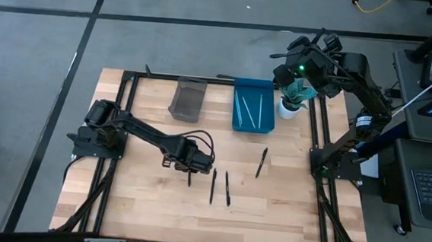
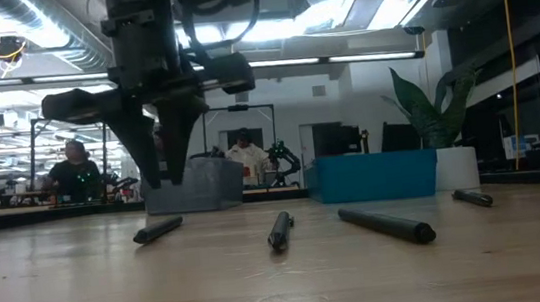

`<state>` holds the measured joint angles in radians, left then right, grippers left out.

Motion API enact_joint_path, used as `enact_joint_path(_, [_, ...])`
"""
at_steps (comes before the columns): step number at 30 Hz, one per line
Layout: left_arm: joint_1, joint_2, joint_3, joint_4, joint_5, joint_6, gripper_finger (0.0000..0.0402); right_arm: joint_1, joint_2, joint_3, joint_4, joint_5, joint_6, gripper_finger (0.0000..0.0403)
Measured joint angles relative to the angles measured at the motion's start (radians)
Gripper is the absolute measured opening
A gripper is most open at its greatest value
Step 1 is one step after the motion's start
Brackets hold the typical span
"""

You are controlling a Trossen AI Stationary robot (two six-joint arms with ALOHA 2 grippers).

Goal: Sort pens & pencils
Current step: Put the left black pen into the gray bin

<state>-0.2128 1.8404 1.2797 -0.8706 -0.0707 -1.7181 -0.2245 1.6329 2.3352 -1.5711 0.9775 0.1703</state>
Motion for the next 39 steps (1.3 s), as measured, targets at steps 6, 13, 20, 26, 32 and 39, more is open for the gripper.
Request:
enact_joint_path(6, [0.014, 0.000, 0.000, -0.001, -0.002, 0.006, 0.0084, 0.000, 0.000, 0.000, 0.000, 0.000, 0.000, 0.0078])
enact_joint_path(13, [0.019, 0.024, 0.000, -0.006, -0.004, 0.019, 0.0084, 0.000, 0.000, 0.000, 0.000, -0.001, -0.021, 0.0078])
enact_joint_path(20, [0.023, 0.072, 0.000, 0.011, 0.050, 0.020, 0.0084, 0.000, 0.000, 0.000, 0.000, -0.001, -0.022, 0.0078])
enact_joint_path(26, [0.032, 0.072, 0.000, 0.016, 0.046, 0.028, 0.0084, 0.000, 0.000, 0.000, 0.003, -0.001, -0.023, 0.0078])
enact_joint_path(32, [0.038, 0.080, 0.001, 0.025, 0.044, 0.044, 0.0084, 0.000, 0.000, 0.000, 0.003, -0.001, -0.024, 0.0078])
enact_joint_path(39, [0.044, 0.098, 0.003, 0.038, 0.059, 0.054, 0.0084, 0.000, 0.000, 0.000, 0.004, -0.001, -0.026, 0.0078])
